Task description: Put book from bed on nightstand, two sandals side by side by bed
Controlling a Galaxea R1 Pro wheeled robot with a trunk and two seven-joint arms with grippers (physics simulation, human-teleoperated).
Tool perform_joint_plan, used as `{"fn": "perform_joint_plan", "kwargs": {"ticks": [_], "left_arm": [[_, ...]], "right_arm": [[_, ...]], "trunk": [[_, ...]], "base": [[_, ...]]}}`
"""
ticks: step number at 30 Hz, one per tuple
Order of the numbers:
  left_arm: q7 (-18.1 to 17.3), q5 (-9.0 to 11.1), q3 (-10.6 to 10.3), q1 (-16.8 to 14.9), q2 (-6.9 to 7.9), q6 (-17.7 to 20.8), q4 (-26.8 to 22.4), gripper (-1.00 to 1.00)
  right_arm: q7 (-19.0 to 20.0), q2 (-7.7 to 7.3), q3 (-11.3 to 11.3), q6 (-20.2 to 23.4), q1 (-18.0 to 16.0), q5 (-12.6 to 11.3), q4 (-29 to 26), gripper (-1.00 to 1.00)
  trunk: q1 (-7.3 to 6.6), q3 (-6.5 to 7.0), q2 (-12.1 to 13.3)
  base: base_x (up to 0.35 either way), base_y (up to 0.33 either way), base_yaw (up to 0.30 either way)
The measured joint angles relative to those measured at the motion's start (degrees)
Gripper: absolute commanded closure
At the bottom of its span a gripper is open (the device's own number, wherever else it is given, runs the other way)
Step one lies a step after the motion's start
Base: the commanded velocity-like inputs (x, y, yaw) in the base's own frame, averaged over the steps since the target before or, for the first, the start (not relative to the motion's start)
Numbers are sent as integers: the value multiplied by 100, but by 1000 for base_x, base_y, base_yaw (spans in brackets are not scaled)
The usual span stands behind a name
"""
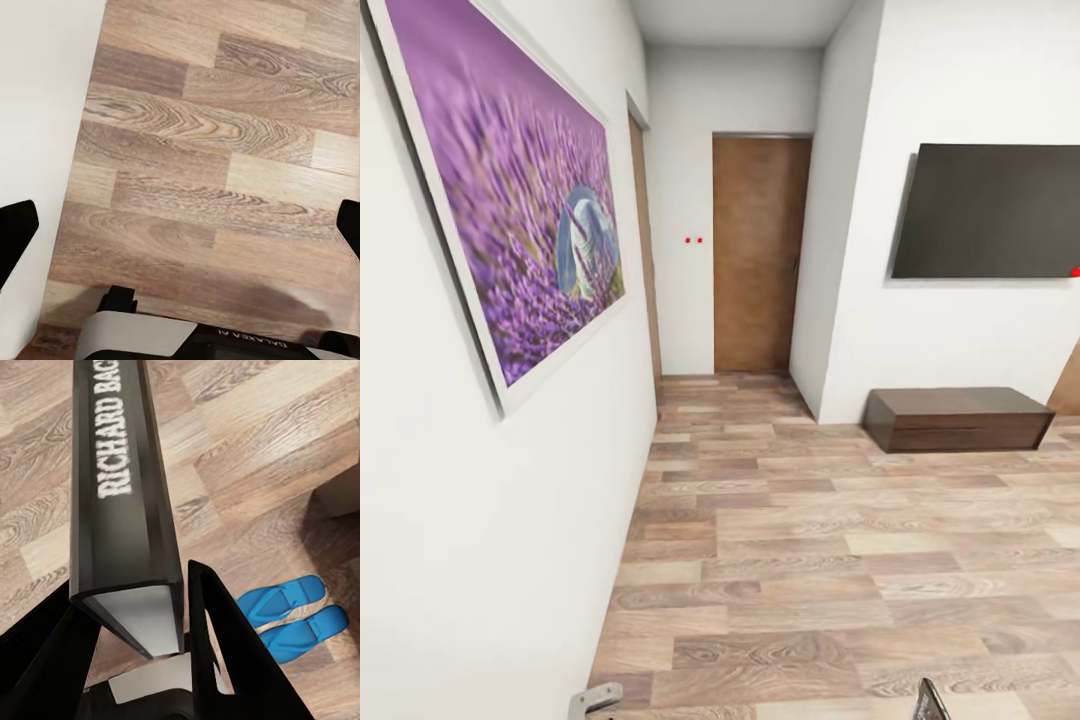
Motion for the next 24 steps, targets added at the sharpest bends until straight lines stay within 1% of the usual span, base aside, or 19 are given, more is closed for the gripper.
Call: {"fn": "perform_joint_plan", "kwargs": {"ticks": [24], "left_arm": [[-8,-1,0,3,-2,0,0,-100]], "right_arm": [[-7,0,3,0,-4,1,2,100]], "trunk": [[0,0,0]], "base": [[333,0,0]]}}
